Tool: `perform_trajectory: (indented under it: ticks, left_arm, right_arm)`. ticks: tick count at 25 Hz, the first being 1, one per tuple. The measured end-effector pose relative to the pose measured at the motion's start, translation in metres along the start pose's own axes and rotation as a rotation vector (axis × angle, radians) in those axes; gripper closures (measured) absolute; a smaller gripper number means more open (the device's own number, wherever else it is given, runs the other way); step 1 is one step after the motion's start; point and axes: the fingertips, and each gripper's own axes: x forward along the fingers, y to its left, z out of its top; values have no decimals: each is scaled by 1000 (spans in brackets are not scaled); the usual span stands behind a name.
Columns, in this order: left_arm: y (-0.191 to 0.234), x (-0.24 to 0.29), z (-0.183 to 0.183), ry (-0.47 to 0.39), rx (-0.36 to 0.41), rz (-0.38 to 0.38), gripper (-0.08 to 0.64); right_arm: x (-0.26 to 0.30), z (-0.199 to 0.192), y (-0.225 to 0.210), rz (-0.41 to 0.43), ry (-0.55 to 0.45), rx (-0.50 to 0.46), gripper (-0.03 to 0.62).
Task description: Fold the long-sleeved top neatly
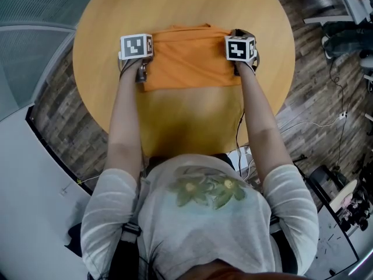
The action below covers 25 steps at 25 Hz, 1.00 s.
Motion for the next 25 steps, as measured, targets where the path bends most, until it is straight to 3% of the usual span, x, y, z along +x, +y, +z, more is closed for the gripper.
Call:
perform_trajectory:
  ticks: [3,8,12,17,19,21,22,23,25]
  left_arm:
    - [-8,-5,-15,52,4,-43,537]
    - [-32,-26,-71,171,51,-166,537]
    - [-54,-44,-121,232,69,-260,537]
    - [-67,-55,-151,212,81,-251,537]
    - [-72,-60,-160,227,121,-227,537]
    - [-76,-63,-167,230,153,-215,537]
    - [-77,-63,-168,227,160,-212,537]
    - [-77,-64,-166,220,158,-210,537]
    - [-76,-72,-159,179,132,-203,537]
  right_arm:
    - [-6,-13,-1,-29,74,16,566]
    - [-44,-73,3,75,281,100,565]
    - [-83,-132,6,112,359,146,565]
    - [-112,-177,13,171,411,213,565]
    - [-120,-187,14,202,392,254,565]
    - [-126,-189,9,223,305,335,563]
    - [-129,-185,4,222,241,390,532]
    - [-135,-178,-3,212,169,443,442]
    - [-153,-160,-16,188,23,510,439]
